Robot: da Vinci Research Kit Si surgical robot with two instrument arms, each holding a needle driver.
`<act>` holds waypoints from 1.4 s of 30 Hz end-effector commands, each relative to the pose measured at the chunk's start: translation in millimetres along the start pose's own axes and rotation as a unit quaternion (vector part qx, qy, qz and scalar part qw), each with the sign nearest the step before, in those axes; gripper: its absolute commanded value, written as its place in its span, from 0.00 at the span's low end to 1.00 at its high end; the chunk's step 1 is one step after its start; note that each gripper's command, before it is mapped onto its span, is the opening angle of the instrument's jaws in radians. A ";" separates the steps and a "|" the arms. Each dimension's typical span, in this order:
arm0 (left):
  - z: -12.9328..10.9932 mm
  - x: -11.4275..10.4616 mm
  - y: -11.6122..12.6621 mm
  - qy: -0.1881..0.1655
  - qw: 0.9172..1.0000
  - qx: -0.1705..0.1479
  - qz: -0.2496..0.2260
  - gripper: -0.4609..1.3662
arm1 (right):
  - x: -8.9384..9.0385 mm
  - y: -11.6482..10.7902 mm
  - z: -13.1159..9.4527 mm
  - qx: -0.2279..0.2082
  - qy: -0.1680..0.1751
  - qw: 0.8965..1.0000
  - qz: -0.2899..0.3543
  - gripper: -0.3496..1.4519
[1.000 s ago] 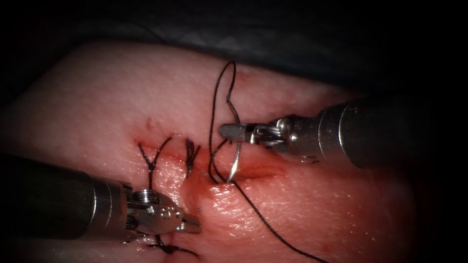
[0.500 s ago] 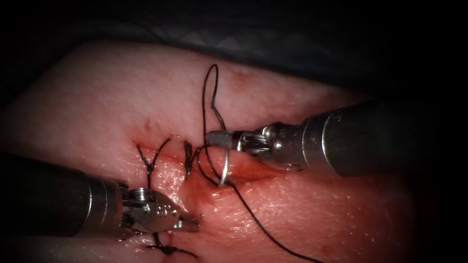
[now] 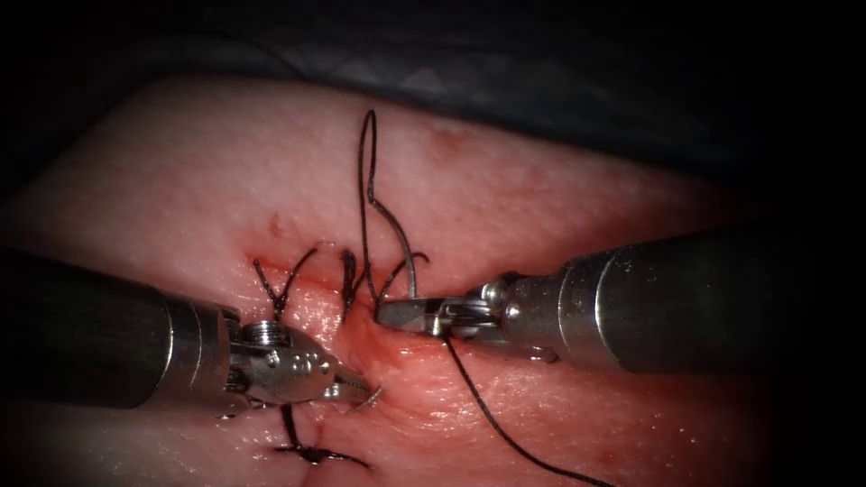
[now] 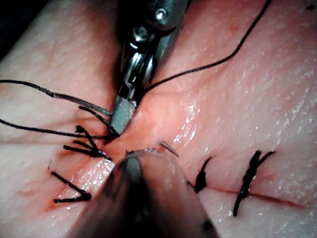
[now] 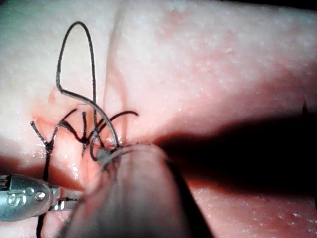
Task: Wound Closure
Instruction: Insert needle into flesh below wound
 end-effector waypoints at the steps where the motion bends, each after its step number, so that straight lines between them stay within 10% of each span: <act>1: -0.1 0.0 0.0 0.000 1.000 0.000 0.000 0.16 | 0.0 0.0 0.0 -0.003 -0.001 1.000 0.000 0.00; 14: -0.3 -0.4 0.3 -0.001 1.000 0.002 0.000 0.11 | 4.6 -0.6 -2.8 0.061 0.064 0.986 -0.141 0.00; 19: -0.4 -0.5 0.4 -0.001 1.000 0.002 0.001 0.11 | 7.1 -0.9 -4.0 0.054 0.079 0.964 -0.247 0.49; 30: -0.7 -0.8 0.7 -0.001 1.000 0.002 0.001 0.11 | 11.7 0.2 -5.6 -0.008 0.103 0.921 -0.375 0.73; 42: -0.7 -1.0 0.8 -0.001 1.000 0.002 0.002 0.08 | 14.8 -1.1 -4.2 -0.043 0.110 0.886 -0.449 0.77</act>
